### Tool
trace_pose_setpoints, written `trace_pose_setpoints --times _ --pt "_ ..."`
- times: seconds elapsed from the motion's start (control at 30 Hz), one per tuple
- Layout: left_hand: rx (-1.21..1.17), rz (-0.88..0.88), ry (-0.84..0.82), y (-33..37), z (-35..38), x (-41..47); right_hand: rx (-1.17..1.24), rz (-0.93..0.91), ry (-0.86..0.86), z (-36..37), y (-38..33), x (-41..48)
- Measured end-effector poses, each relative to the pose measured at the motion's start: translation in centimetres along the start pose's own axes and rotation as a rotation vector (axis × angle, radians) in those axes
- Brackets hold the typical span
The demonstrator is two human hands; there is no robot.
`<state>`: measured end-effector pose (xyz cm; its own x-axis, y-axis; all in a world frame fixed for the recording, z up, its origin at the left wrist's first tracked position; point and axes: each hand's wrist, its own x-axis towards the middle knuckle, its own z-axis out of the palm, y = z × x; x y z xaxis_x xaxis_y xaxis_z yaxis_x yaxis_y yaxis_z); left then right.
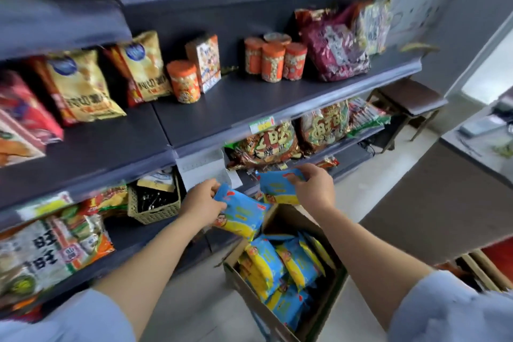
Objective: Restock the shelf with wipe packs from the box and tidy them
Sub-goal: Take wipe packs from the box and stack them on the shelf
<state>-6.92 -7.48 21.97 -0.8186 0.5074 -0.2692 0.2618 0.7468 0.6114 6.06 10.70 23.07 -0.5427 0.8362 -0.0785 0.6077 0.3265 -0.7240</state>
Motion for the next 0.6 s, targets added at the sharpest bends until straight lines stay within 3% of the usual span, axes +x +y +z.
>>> trace_pose_setpoints --times 0.33,0.6 --pt "-0.164 -0.06 0.334 -0.1 -15.2 -5.1 0.071 -0.333 -0.062 -1.2 -14.7 -2.2" --pt "-0.371 -0.07 0.456 -5.8 -26.0 -9.3 0.151 -0.498 -0.121 0.9 -25.4 -6.7"
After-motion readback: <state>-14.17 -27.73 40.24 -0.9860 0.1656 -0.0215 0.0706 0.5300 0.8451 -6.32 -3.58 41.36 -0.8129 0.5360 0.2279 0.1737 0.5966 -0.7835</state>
